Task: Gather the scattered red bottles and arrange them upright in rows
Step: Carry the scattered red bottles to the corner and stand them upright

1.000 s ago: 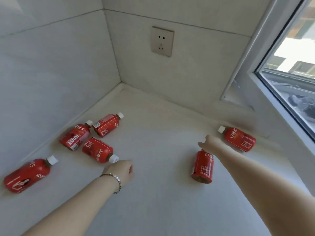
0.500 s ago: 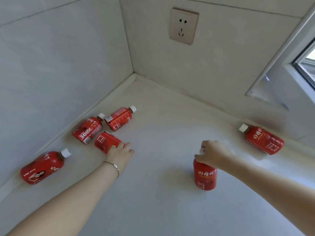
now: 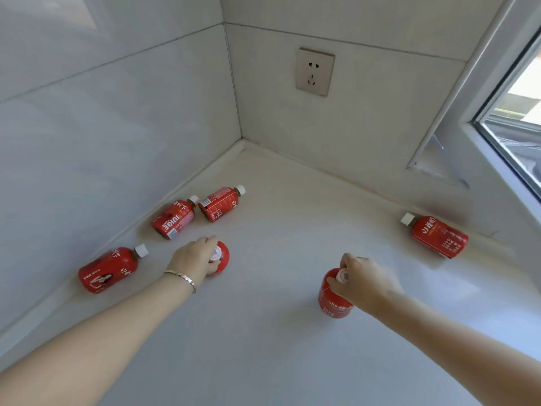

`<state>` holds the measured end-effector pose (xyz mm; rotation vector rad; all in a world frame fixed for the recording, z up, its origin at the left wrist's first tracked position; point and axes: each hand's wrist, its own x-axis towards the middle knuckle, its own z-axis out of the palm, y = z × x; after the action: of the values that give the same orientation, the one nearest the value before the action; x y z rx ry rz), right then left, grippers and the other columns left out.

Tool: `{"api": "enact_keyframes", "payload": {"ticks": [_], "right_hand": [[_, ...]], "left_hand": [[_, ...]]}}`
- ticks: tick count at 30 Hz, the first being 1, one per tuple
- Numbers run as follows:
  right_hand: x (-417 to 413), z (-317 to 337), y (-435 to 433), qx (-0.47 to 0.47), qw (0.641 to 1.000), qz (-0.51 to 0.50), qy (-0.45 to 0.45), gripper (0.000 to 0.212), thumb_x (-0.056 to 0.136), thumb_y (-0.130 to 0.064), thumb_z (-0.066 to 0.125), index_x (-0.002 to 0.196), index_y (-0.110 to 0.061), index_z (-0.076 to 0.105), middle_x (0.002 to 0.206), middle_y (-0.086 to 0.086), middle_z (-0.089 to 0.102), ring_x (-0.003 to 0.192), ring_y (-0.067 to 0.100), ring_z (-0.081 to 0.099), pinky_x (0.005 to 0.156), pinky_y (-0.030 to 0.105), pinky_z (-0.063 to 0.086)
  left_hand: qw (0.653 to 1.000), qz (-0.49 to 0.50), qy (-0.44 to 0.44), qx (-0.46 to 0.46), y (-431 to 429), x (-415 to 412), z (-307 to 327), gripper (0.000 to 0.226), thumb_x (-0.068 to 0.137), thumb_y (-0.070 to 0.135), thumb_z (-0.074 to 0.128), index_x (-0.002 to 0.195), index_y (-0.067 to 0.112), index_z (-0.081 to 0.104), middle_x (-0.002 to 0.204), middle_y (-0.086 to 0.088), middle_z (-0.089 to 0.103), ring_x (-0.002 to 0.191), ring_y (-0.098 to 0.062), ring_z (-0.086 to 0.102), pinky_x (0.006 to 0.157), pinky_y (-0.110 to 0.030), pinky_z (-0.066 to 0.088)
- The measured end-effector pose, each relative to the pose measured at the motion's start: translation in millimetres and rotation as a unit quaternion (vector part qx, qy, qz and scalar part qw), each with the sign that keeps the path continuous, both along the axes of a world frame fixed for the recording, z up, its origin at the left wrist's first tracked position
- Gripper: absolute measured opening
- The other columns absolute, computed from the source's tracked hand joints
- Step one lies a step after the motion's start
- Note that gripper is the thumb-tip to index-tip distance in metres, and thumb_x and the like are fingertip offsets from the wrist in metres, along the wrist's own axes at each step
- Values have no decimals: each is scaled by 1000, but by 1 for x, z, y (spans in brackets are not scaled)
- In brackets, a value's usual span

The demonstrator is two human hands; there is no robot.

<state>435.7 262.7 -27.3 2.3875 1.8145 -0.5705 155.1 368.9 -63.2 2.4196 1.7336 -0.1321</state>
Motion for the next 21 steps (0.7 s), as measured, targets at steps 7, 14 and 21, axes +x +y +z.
{"api": "enact_keyframes", "payload": {"ticks": [7, 14, 21], "right_hand": [[-14, 32, -76, 22, 998, 61, -16, 42, 90, -45, 46, 118, -14, 52, 118, 4, 64, 106, 26, 64, 81, 33, 52], [-58, 64, -176, 68, 982, 176, -13, 39, 90, -40, 48, 118, -13, 54, 119, 5, 63, 107, 28, 63, 79, 32, 50], [-158, 87, -261, 58, 947, 314, 42, 38, 90, -38, 49, 120, -15, 52, 119, 5, 62, 108, 28, 61, 81, 35, 54]], "left_hand": [[978, 126, -164, 26, -137, 10, 39, 36, 83, 40, 62, 75, 23, 31, 65, 1, 45, 69, -25, 46, 60, -26, 31], [989, 108, -49, 86, -301, -7, 82, 39, 78, 54, 51, 85, 21, 31, 79, 1, 56, 83, -30, 59, 45, -18, 17], [953, 268, -133, 48, -448, -85, 97, 40, 76, 37, 61, 60, 28, 25, 59, 8, 42, 70, -22, 47, 47, -20, 26]]}}
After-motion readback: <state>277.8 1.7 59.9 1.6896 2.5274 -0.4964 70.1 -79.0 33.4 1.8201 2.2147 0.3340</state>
